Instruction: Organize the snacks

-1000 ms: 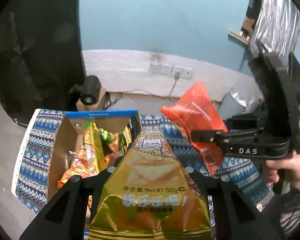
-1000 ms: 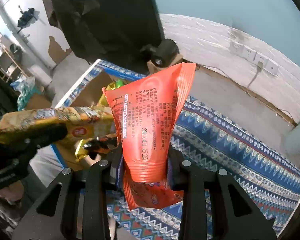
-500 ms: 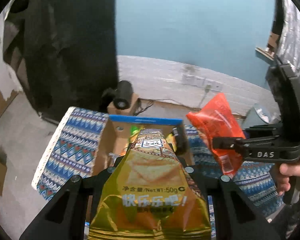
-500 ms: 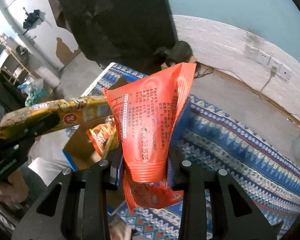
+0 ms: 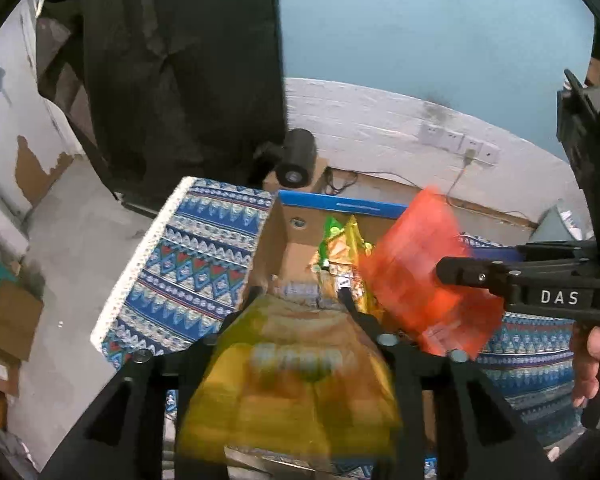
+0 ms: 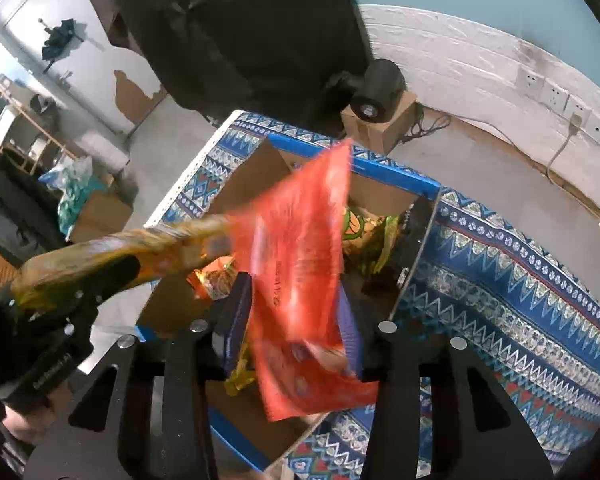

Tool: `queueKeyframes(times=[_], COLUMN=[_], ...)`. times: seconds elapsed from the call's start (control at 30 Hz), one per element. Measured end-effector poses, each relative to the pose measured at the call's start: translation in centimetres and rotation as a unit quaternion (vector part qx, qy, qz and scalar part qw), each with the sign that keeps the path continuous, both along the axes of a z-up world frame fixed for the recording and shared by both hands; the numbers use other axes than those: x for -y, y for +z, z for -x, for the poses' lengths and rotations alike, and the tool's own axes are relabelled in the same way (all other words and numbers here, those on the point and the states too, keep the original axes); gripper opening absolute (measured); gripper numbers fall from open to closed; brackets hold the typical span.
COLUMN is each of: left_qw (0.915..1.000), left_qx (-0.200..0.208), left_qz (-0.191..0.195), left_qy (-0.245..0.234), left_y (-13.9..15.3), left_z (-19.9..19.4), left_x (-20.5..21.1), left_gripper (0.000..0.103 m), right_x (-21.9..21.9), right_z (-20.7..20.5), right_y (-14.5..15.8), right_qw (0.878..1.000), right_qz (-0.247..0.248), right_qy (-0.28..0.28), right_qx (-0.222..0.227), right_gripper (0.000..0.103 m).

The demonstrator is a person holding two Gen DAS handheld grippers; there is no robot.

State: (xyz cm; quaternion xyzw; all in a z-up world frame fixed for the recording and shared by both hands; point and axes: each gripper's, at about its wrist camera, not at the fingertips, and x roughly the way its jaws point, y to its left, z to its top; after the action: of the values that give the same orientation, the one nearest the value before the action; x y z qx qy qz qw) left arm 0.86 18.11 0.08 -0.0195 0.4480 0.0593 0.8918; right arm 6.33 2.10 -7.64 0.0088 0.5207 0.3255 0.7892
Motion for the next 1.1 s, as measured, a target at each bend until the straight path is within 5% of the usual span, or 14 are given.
queueKeyframes(times=[0.07,0.2,0.77,1.1], left_qw=[0.9999,0.9993,0.9972,0.9967], left_qx=[0.006,0.028,0.060,0.062], left_qz=[-0.010,-0.024,-0.040,-0.037], left_qy=[0.000,0.002,-0.023,-0.036], left_y=[0.5,1.8,4.7,5.5], left_z=[0.3,1.2,4.1,5.7], left_x=[0.2,0.6,2.9,3.9], left_gripper=[0.060,0.076,0.090,0.100], right_x=[-0.2,0.2,3.7,6.4], right_z=[0.4,1.3,6.6,8.8], right_y=[0.6,2.0,6.4,6.4], right_qw=[1.000,0.999,0.991,0.986], right_qz=[-0.003,-0.003,0.027,0.040], right_qy=[0.002,-0.001,-0.017,-0.032], right_qx=[0.010,0.039,0.131,0.158], right_gripper=[0.049,0.060,0.073,0.075])
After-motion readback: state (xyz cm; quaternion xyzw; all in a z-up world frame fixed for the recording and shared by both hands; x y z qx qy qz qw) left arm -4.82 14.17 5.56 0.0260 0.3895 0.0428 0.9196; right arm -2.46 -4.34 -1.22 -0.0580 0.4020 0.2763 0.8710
